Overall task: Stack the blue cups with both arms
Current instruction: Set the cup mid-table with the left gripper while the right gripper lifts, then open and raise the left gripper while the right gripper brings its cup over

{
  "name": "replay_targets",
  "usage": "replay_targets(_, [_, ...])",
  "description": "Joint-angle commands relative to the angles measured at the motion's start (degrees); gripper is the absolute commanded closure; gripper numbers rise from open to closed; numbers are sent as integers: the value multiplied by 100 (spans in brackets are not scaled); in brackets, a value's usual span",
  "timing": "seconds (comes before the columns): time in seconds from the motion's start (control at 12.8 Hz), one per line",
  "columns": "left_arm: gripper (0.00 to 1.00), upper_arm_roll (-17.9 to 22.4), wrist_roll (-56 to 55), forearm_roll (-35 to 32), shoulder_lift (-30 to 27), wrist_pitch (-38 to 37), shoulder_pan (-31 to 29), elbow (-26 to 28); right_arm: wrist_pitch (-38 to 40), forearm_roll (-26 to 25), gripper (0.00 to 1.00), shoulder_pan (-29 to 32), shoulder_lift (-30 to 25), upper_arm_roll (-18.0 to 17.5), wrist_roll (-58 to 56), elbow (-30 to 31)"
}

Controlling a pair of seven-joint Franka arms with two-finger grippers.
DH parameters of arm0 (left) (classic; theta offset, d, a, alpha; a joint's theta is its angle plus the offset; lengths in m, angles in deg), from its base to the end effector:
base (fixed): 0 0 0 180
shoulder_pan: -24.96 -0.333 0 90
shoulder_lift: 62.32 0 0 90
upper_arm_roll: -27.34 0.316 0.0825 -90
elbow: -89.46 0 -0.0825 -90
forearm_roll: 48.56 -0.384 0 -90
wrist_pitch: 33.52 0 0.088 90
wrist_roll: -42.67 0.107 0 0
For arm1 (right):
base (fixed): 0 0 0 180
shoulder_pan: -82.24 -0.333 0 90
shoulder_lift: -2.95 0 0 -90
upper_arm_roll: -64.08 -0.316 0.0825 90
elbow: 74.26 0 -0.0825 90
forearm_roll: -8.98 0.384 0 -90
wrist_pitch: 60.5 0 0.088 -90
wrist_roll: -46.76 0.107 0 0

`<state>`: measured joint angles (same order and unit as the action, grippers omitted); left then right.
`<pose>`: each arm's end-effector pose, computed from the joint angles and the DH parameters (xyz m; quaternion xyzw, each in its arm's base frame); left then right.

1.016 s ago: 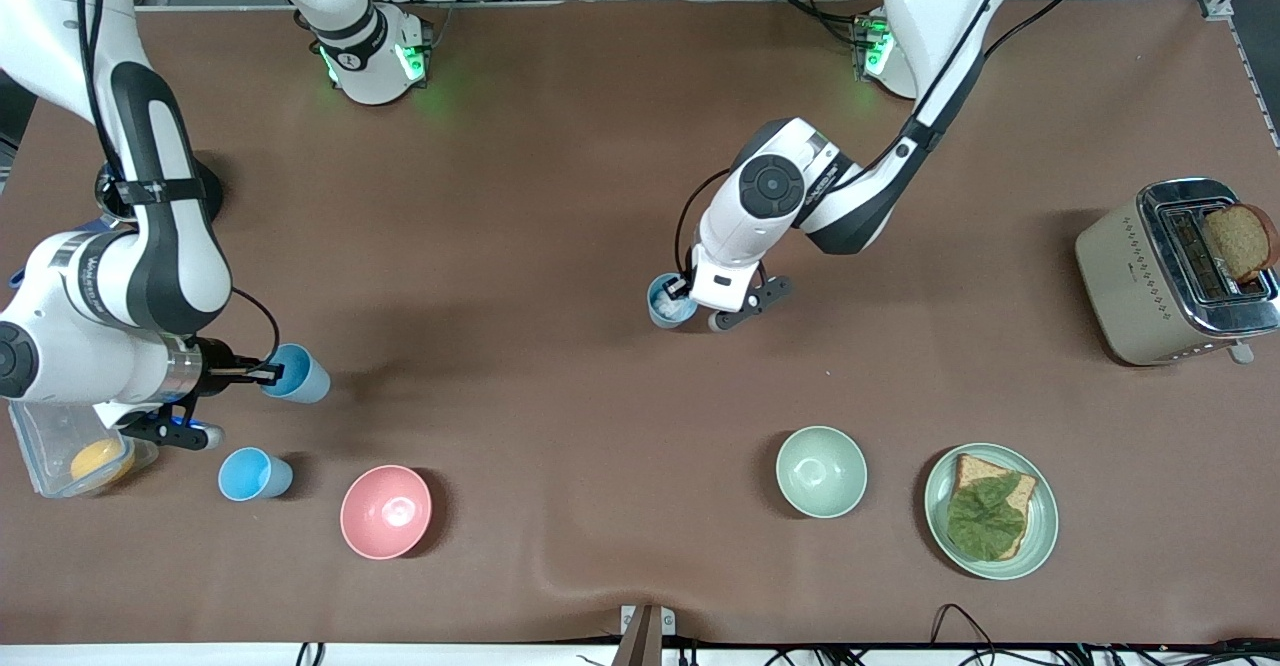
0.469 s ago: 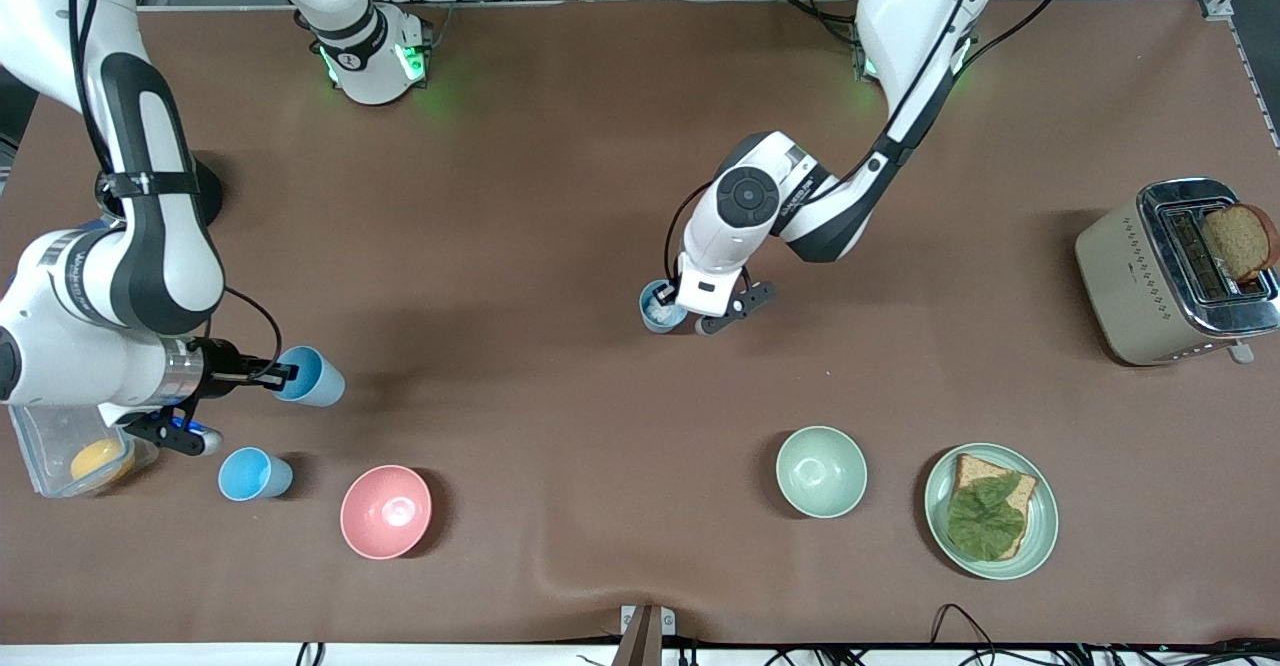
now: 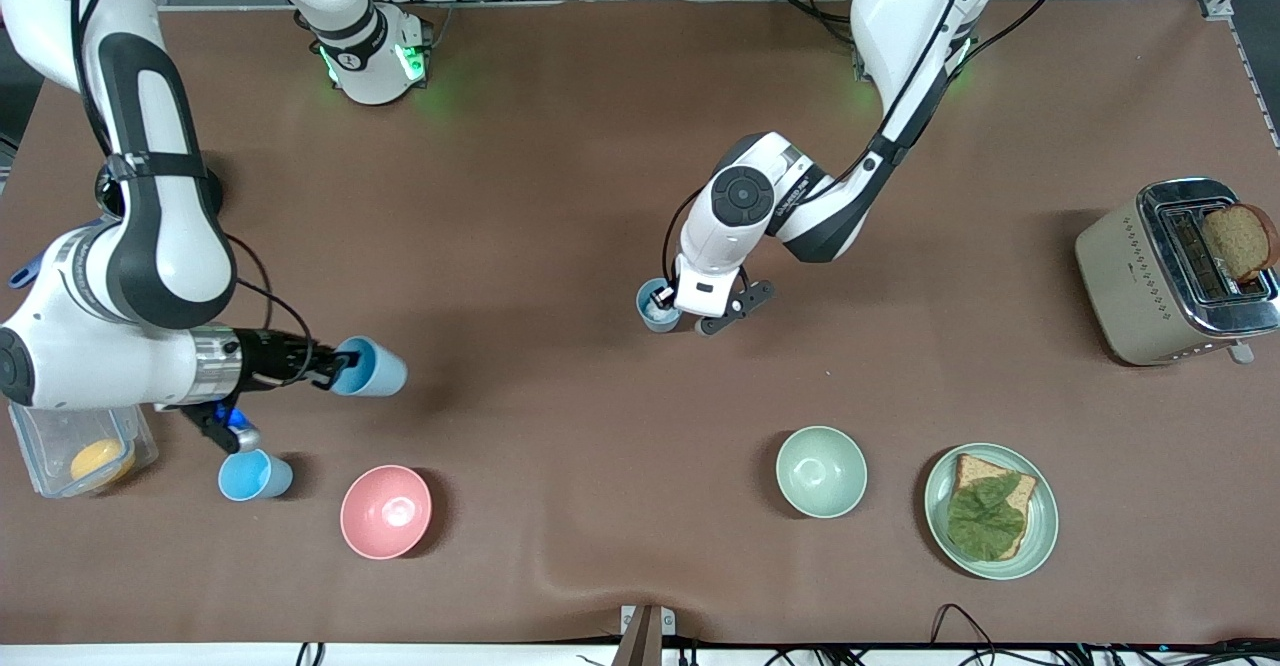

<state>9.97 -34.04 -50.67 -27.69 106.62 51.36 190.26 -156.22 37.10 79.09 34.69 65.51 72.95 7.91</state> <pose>0.5005 -0.4521 0.2469 0.9503 0.2981 -0.0346 0.0828 0.6738 0.0692 0.3590 -0.9247 0.2633 0.2038 0.1846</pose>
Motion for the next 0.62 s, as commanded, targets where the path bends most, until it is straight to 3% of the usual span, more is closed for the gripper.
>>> replay_targets(0.0, [0,40,-204,-96,-437,-162,-38,10,762,832,100,69,-80,24,657,-210])
replay_targets(0.23, [0,40,-108,-315,-1201,-907,-415,10,958,1703,100,0,-71,7,1527,-228])
replay_targets(0.55, [0,31,1407,-668,-2124,-1936,-1004,-16,871,1488,100,-886,-142,-12,2442,-245])
